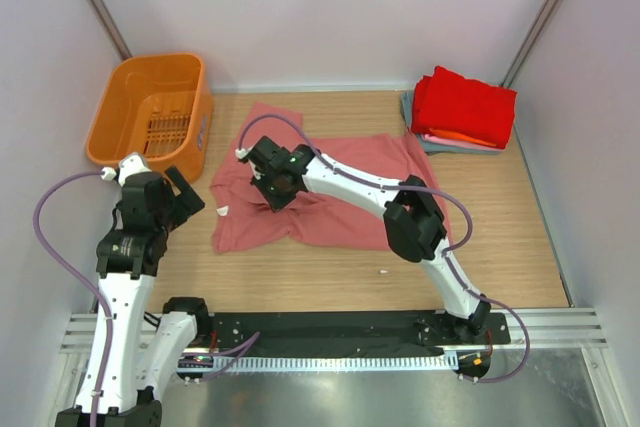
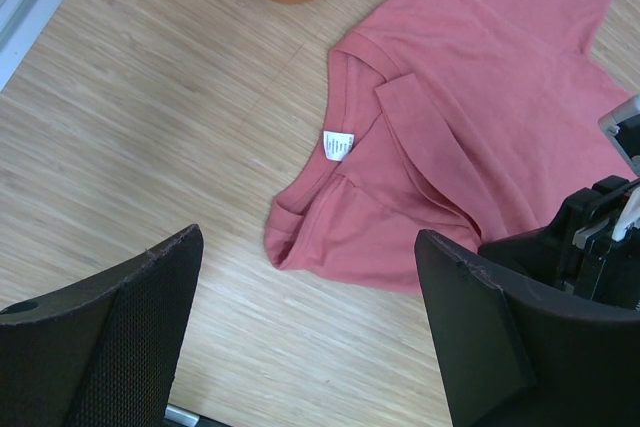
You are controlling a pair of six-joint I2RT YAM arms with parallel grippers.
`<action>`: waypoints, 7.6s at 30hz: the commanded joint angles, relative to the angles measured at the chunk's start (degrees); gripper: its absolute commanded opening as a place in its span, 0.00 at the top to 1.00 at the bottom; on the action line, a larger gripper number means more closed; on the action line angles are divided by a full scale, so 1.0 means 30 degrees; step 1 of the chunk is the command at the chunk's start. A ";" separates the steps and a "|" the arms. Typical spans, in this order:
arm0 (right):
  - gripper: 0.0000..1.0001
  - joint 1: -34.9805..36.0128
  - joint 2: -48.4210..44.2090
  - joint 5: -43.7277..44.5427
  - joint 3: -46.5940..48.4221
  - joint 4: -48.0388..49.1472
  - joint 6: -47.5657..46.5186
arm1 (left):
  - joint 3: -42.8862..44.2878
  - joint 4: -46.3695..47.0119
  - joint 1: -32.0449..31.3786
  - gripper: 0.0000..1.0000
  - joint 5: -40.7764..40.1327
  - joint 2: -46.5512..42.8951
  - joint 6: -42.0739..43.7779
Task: Fold and stack the t-shirts
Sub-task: Fold the tshirt
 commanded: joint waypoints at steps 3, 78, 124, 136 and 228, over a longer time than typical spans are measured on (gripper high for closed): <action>0.99 -0.0842 -0.1139 -0.1075 0.1027 0.0111 0.0023 | -0.0069 0.0324 0.0146 0.12 -0.0308 -0.0115 0.0032; 0.11 -1.3559 -2.8994 0.0360 -3.1521 0.2373 1.5582 | -0.7364 0.1850 -0.5244 0.23 0.2064 0.4956 -0.8521; 0.06 -1.0424 -2.4106 -0.2042 -2.3728 0.9606 0.8523 | 2.9931 0.5301 -0.1025 0.16 0.8890 3.7676 -0.0085; 0.06 -1.0424 -2.3990 -0.1749 -2.4606 0.9253 0.8200 | 2.8731 0.5803 -0.1142 0.38 1.0181 3.8352 -0.0408; 0.99 -1.4906 -0.4124 0.6830 -0.6791 0.6001 0.2634 | 1.2909 -0.0435 -0.2988 1.00 0.6491 2.1011 0.2434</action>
